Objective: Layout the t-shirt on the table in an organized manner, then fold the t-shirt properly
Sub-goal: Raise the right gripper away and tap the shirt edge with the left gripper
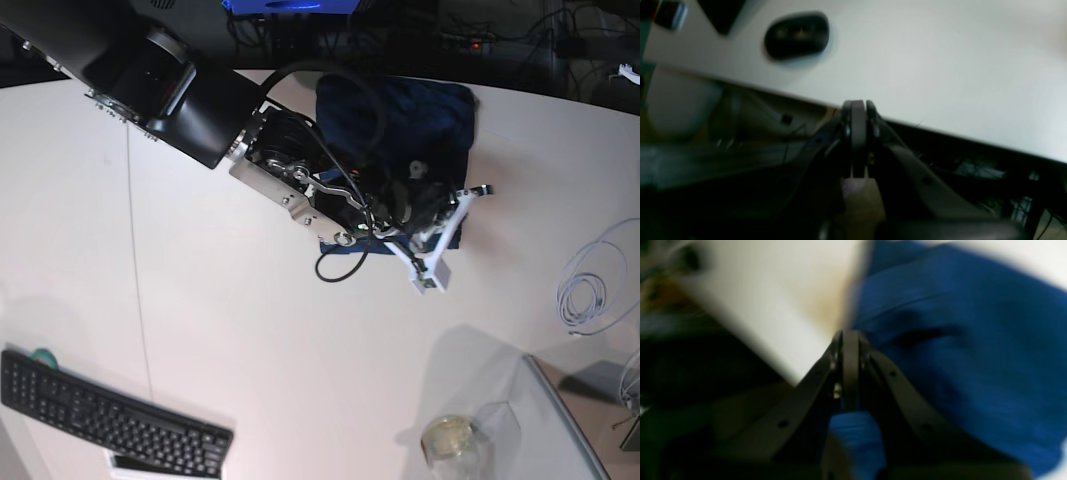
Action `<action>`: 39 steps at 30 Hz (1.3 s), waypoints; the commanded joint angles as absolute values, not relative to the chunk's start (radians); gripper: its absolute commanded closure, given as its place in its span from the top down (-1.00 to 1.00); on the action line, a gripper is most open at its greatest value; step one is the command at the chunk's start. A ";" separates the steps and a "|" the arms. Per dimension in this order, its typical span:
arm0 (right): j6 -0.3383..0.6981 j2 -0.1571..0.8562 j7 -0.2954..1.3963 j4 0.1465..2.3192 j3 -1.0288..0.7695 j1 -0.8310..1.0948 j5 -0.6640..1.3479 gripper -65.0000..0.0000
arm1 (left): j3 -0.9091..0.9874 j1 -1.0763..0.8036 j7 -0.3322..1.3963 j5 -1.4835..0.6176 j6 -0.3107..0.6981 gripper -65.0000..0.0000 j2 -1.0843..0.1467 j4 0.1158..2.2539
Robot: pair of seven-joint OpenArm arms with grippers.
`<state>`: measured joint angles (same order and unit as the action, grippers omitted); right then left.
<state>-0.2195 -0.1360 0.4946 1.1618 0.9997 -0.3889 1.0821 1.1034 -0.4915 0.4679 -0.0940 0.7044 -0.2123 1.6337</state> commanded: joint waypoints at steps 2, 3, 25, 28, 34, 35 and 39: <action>-0.236 -0.143 0.472 1.248 0.987 -0.429 1.079 -1.00 | 1.047 -0.498 0.453 -0.107 0.698 -1.00 -0.219 1.693; -0.272 -0.120 0.472 1.280 0.980 -0.429 1.076 -1.00 | 1.013 -0.499 0.453 -0.107 0.698 -1.00 -0.205 1.721; -0.550 0.314 0.472 1.578 0.578 -0.136 1.078 -1.00 | 0.216 -0.209 0.453 -0.099 0.573 -1.00 -0.076 1.661; -0.550 0.314 0.472 1.578 0.568 -0.125 1.078 -1.00 | 0.220 -0.177 0.450 -0.099 0.564 -1.00 -0.082 1.572; -0.550 0.314 0.472 1.577 0.572 -0.127 1.078 -1.00 | 0.305 -0.176 0.450 -0.099 0.564 -1.00 -0.113 1.547; -0.550 0.314 0.472 1.577 0.573 -0.127 1.078 -1.00 | 0.325 -0.176 0.452 -0.099 0.564 -1.00 -0.124 1.547; -0.549 0.314 0.472 1.572 0.573 -0.127 1.078 -1.00 | 0.394 -0.177 0.452 -0.097 0.564 -1.00 -0.168 1.537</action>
